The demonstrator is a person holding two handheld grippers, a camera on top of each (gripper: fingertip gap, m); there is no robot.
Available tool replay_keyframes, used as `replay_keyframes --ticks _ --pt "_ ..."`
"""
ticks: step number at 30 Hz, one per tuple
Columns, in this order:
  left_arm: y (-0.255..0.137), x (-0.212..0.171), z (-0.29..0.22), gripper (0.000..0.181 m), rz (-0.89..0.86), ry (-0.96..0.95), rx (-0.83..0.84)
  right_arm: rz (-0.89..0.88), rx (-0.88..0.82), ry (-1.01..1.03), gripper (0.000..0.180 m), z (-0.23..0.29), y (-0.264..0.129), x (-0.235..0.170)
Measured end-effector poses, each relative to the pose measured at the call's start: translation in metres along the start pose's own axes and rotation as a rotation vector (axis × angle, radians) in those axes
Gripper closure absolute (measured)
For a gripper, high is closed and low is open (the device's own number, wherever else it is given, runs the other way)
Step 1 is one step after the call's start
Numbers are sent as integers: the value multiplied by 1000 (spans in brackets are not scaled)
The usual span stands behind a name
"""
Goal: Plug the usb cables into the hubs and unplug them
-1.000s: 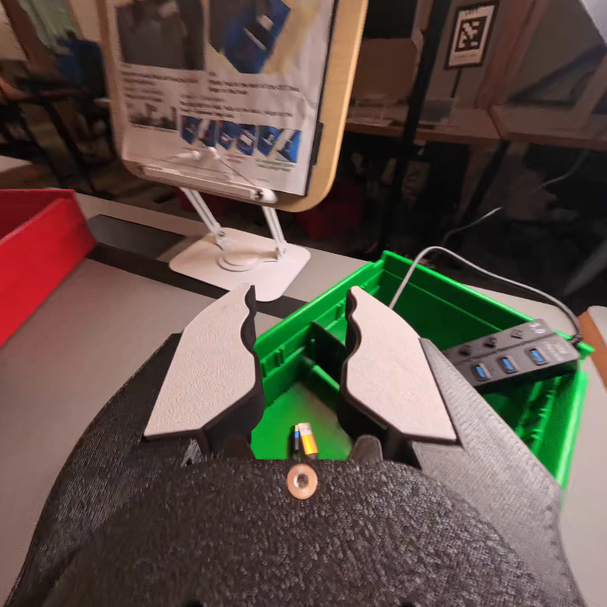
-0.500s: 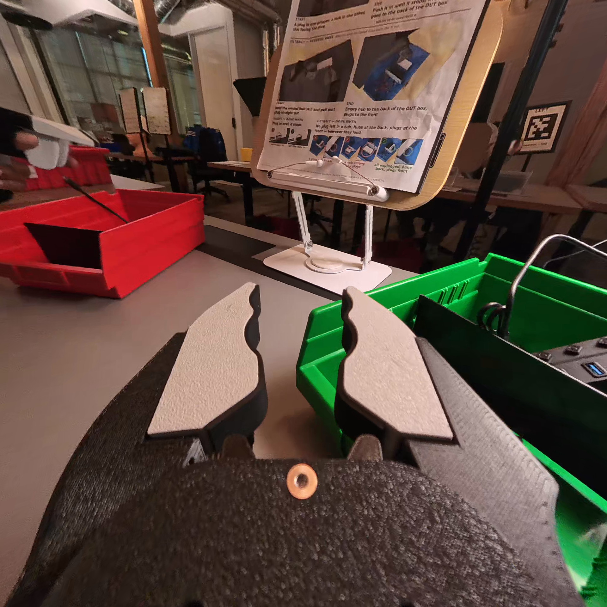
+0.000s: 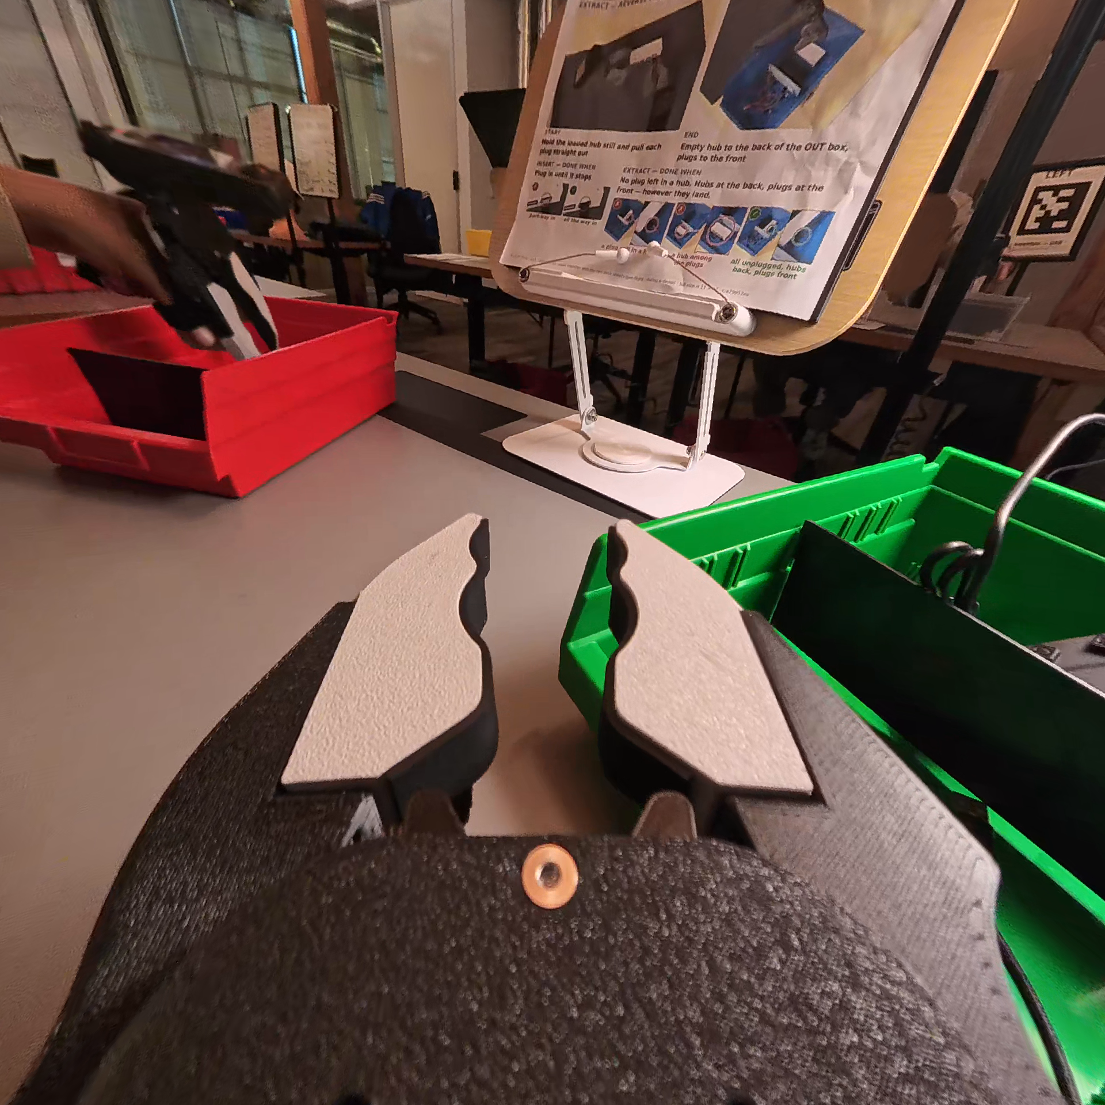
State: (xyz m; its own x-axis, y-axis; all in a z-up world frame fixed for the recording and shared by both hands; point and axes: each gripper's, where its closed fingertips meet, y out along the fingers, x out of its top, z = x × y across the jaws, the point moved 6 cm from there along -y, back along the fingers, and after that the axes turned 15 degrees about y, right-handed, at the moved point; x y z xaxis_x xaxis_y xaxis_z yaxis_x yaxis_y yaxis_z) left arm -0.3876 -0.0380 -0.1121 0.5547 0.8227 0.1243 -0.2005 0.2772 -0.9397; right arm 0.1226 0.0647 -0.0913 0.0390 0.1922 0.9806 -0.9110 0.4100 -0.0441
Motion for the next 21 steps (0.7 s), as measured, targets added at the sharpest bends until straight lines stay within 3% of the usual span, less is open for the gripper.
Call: replay_keyframes --ticks 6,12,14,21 --pt "28 -7 -9 119 166 75 -173 9 18 10 146 -1 0 -2" --pt "45 -15 -13 123 233 147 -189 22 26 12 148 -2 1 -4" --pt "43 -12 -12 141 217 177 -158 25 24 10 149 -2 1 -4" --pt "7 -7 -4 142 160 261 48 34 29 12 151 -1 2 -6"
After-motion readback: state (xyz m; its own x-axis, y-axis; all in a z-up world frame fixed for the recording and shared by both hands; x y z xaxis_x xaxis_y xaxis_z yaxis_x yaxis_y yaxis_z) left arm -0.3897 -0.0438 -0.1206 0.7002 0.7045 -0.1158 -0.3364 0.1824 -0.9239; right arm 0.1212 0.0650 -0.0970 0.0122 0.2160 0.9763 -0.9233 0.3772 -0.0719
